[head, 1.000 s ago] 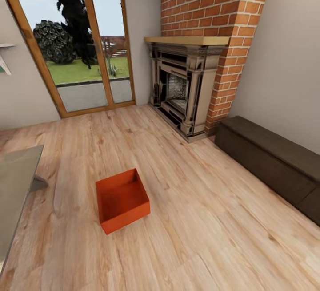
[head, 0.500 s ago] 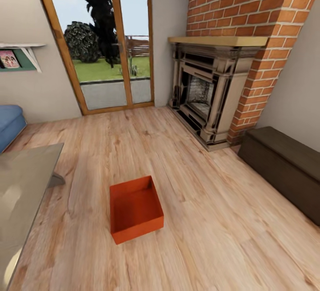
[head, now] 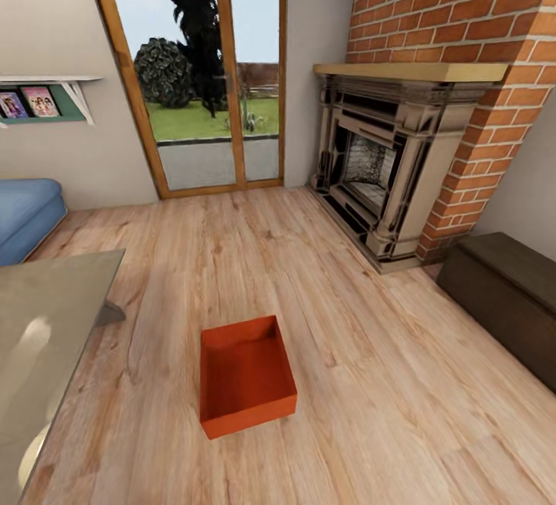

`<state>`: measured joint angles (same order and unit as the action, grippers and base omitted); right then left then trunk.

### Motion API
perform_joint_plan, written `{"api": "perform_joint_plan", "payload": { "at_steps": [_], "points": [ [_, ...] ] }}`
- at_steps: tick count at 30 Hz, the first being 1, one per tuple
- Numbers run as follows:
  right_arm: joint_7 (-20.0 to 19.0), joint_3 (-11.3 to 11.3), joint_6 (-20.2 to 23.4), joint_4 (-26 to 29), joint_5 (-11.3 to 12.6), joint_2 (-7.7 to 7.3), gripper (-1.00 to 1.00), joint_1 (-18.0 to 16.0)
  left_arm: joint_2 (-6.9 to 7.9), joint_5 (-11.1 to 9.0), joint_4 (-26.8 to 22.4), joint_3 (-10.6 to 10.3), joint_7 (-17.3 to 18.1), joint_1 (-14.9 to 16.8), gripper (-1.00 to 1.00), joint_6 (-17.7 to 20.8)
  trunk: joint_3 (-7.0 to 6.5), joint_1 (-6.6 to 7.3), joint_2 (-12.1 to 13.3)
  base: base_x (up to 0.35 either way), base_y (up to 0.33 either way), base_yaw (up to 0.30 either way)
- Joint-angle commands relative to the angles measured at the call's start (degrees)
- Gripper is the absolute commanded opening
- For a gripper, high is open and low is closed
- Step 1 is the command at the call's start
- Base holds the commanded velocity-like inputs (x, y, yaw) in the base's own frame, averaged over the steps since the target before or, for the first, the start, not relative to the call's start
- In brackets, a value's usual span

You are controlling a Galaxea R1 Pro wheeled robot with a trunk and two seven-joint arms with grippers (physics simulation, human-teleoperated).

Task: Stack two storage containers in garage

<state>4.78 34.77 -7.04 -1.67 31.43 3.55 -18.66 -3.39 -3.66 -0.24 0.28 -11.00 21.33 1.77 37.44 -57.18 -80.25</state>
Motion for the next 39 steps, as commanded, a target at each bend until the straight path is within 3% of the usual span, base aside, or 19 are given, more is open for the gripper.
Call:
{"api": "perform_joint_plan", "payload": {
  "at_steps": [1, 21, 39],
  "points": [
    [0.0, 0.5, -0.3, -0.2, 0.5, 0.05, 1.0, 0.0, 0.01, -0.4, 0.0, 0.0, -0.2, 0.0, 1.0, 0.2, 0.04, -0.01, 0.0, 0.199, -0.091, 0.001],
    [0.1, 0.5, -0.3, -0.2, 0.5, 0.09, 1.0, -0.1, 0.05, -0.4, 0.0, 0.0, -0.1, 0.0, 1.0, 0.2, 0.04, -0.01, 0.0, 0.271, -0.131, 0.006],
    [0.2, 0.5, -0.3, -0.2, 0.5, 0.05, 1.0, 0.0, 0.05, -0.4, 0.0, 0.1, -0.2, 0.0, 1.0, 0.2, 0.04, -0.01, 0.0, 0.073, -0.005, 0.255]
  ]
}}
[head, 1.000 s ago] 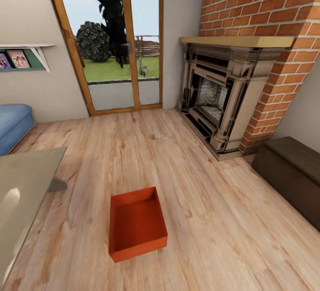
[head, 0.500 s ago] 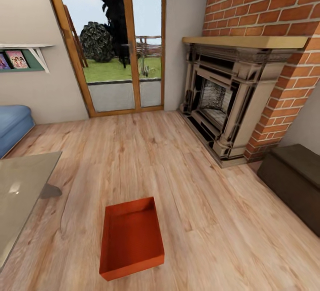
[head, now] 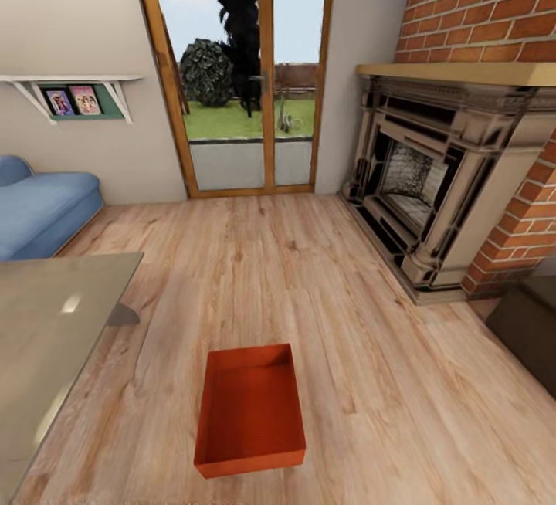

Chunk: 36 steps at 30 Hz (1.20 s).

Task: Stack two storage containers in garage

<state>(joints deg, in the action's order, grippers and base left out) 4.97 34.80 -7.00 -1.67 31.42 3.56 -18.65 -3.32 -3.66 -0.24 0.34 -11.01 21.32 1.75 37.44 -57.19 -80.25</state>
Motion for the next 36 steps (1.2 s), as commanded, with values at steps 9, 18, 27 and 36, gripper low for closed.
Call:
{"api": "perform_joint_plan", "payload": {
  "at_steps": [9, 18, 27, 36],
  "points": [
    [0.0, 0.5, -0.3, -0.2, 0.5, 0.05, 1.0, -0.1, -0.02, -0.4, 0.0, -0.1, -0.2, 0.0, 1.0, 0.2, 0.04, 0.0, 0.0, 0.0, 0.0, 0.269],
    [0.0, 0.5, -0.4, -0.2, 0.5, 0.05, 1.0, -0.1, 0.0, -0.4, 0.0, 0.0, -0.2, 0.0, 1.0, 0.2, 0.04, 0.0, 0.0, 0.126, 0.0, 0.127],
    [0.0, 0.4, -0.4, -0.2, 0.5, 0.05, 1.0, 0.0, 0.01, -0.4, 0.0, 0.0, -0.2, 0.0, 1.0, 0.2, 0.04, 0.0, 0.0, 0.312, 0.0, 0.001],
    [0.0, 0.5, -0.4, -0.2, 0.5, 0.05, 1.0, -0.1, 0.07, -0.4, 0.0, 0.0, -0.2, 0.0, 1.0, 0.2, 0.04, 0.0, 0.0, 0.15, 0.0, 0.0]
  ]
}}
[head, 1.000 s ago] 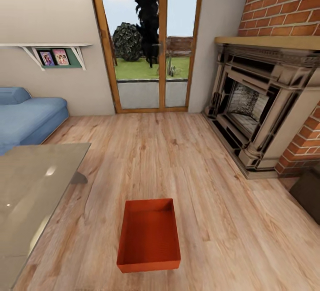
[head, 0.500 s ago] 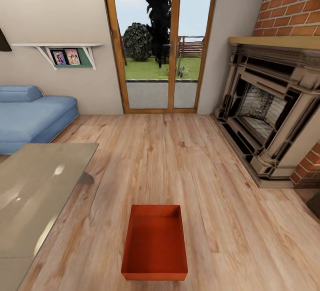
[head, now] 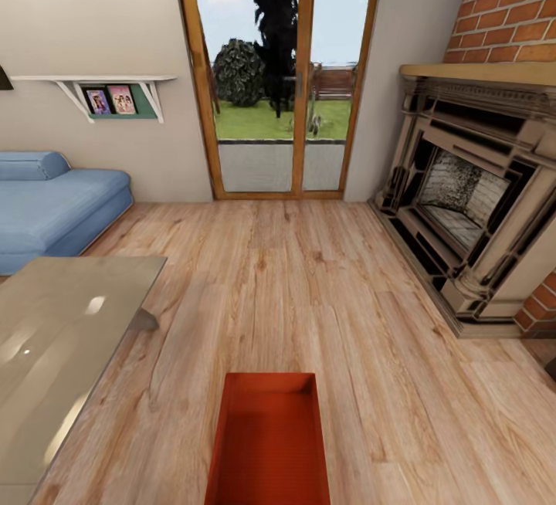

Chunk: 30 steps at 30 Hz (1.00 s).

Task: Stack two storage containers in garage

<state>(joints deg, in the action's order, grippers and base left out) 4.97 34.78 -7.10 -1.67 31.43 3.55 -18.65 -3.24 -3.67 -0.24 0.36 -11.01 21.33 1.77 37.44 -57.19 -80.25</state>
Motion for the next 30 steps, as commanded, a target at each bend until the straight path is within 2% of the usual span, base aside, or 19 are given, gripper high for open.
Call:
{"api": "perform_joint_plan", "payload": {
  "at_steps": [1, 3, 4, 8, 20, 30],
  "points": [
    [0.0, 0.5, -0.3, -0.2, 0.5, 0.05, 1.0, -0.1, -0.01, -0.4, 0.0, 0.0, -0.2, 0.0, 1.0, 0.2, 0.04, 0.0, 0.0, 0.017, 0.0, 0.0],
    [0.0, 0.5, -0.3, -0.2, 0.5, 0.09, 1.0, -0.1, -0.01, -0.8, 0.0, 0.0, -0.2, 0.0, 1.0, 0.2, 0.04, 0.0, 0.0, 0.009, 0.0, 0.0],
    [0.1, 0.5, -0.3, -0.2, 0.5, 0.13, 1.0, -0.1, -0.01, -2.0, 0.0, 0.0, -0.2, 0.0, 1.0, 0.2, 0.04, 0.0, 0.0, 0.002, 0.0, 0.008],
    [0.1, 0.5, -0.2, -0.2, 0.5, 0.06, 1.0, 0.0, -0.01, -2.8, 0.0, 0.0, -0.2, 0.0, 1.0, 0.1, 0.04, 0.0, 0.0, 0.001, 0.0, 0.107],
    [0.1, 0.5, -0.2, -0.2, 0.5, 0.05, 1.0, -0.1, -0.01, -2.9, 0.0, 0.0, -0.2, 0.0, 1.0, 0.1, 0.04, 0.0, 0.0, 0.0, 0.0, 0.212],
    [0.1, 0.5, -0.2, -0.2, 0.5, 0.05, 1.0, -0.1, -0.01, -2.9, 0.0, 0.0, -0.2, 0.0, 1.0, 0.1, 0.04, 0.0, 0.0, 0.0, 0.0, 0.034]
  ]
}}
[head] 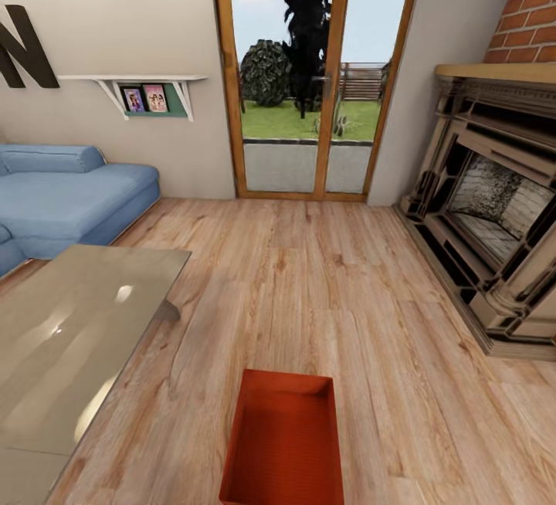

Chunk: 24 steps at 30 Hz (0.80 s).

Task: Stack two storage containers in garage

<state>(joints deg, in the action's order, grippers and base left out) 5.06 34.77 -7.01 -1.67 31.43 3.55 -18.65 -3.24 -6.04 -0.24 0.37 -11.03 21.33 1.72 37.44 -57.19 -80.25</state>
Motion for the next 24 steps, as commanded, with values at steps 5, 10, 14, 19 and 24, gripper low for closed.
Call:
{"api": "perform_joint_plan", "payload": {
  "at_steps": [5, 10, 14, 19, 24],
  "points": [
    [0.0, 0.5, -0.3, -0.2, 0.5, 0.05, 1.0, -0.1, -0.01, -0.5, 0.0, 0.0, -0.1, 0.0, 1.0, 0.2, 0.04, 0.0, 0.0, 0.0, 0.0, 0.001],
    [0.0, 0.5, -0.4, -0.2, 0.5, 0.02, 1.0, 0.0, -0.01, -0.5, 0.0, 0.0, -0.1, 0.0, 1.0, 0.2, 0.04, 0.0, 0.0, 0.0, 0.0, 0.0],
    [0.0, 0.5, -0.5, -0.2, 0.6, 0.03, 1.0, -0.1, -0.01, -0.5, 0.0, 0.0, -0.1, 0.0, 1.0, 0.2, 0.04, 0.0, 0.0, 0.0, 0.0, -0.093],
    [0.0, 0.5, -0.5, -0.2, 0.6, 0.05, 1.0, -0.1, -0.01, -0.5, 0.0, 0.0, -0.1, 0.0, 1.0, 0.2, 0.04, 0.0, 0.0, 0.0, 0.0, -0.159],
    [0.0, 0.5, -0.5, -0.2, 0.6, 0.01, 1.0, -0.1, -0.01, -0.5, 0.0, 0.0, -0.1, 0.0, 1.0, 0.2, 0.04, 0.0, 0.0, 0.0, 0.0, -0.124]
  ]
}}
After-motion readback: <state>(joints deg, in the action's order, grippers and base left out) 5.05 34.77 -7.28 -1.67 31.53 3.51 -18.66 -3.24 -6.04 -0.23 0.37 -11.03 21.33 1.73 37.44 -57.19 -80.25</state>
